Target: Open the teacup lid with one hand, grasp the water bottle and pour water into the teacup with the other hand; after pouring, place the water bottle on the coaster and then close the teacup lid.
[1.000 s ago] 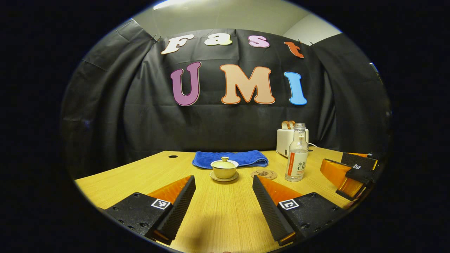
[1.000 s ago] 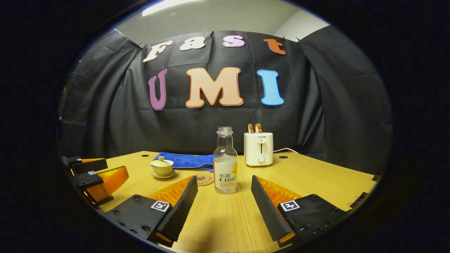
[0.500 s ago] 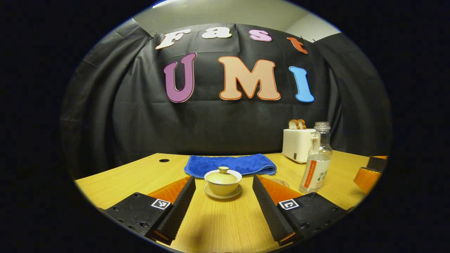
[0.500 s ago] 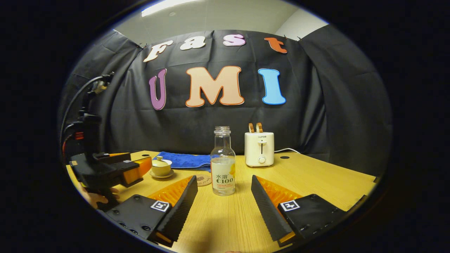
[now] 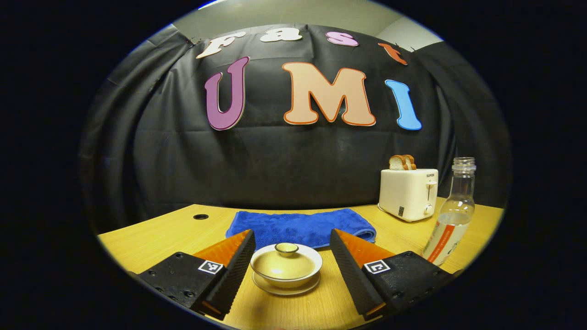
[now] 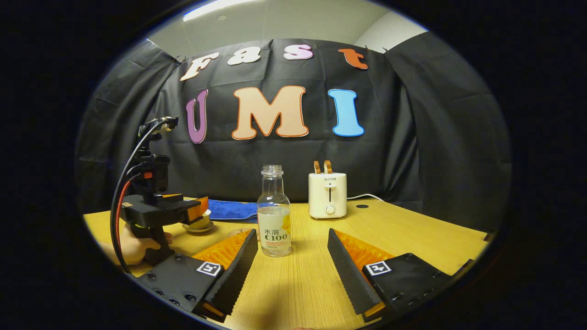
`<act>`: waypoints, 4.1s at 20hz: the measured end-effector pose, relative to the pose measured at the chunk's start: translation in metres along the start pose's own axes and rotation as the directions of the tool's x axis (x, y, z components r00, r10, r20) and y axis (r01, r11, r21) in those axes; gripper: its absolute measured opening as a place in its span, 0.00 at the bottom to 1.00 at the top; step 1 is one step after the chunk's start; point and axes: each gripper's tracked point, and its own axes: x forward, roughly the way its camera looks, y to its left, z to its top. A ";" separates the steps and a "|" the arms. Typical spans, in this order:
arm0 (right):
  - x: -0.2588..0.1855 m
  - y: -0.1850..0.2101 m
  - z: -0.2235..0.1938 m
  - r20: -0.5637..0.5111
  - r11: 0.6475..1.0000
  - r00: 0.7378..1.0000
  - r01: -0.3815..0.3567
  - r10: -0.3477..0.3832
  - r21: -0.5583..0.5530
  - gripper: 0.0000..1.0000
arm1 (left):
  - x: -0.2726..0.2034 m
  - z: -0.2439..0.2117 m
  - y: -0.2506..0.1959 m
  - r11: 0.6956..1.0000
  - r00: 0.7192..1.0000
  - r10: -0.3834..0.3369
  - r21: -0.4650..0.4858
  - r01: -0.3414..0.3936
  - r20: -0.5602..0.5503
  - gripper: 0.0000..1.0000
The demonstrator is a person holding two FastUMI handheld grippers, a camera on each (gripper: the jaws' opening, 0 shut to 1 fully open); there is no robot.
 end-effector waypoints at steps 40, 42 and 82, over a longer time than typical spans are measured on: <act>0.003 -0.013 0.000 0.004 1.000 1.000 0.019 -0.019 -0.001 0.97 | 0.005 -0.016 0.016 0.999 0.995 0.013 0.051 -0.008 -0.096 0.25; 0.004 -0.013 -0.001 0.005 1.000 1.000 0.019 -0.019 -0.001 0.97 | 0.001 -0.011 0.016 0.999 0.998 0.005 0.042 -0.002 -0.058 0.24; 0.151 0.058 -0.009 -0.010 0.999 0.999 -0.042 0.042 0.000 0.73 | -0.100 -0.002 0.073 0.998 0.998 -0.065 -0.006 0.065 0.012 0.23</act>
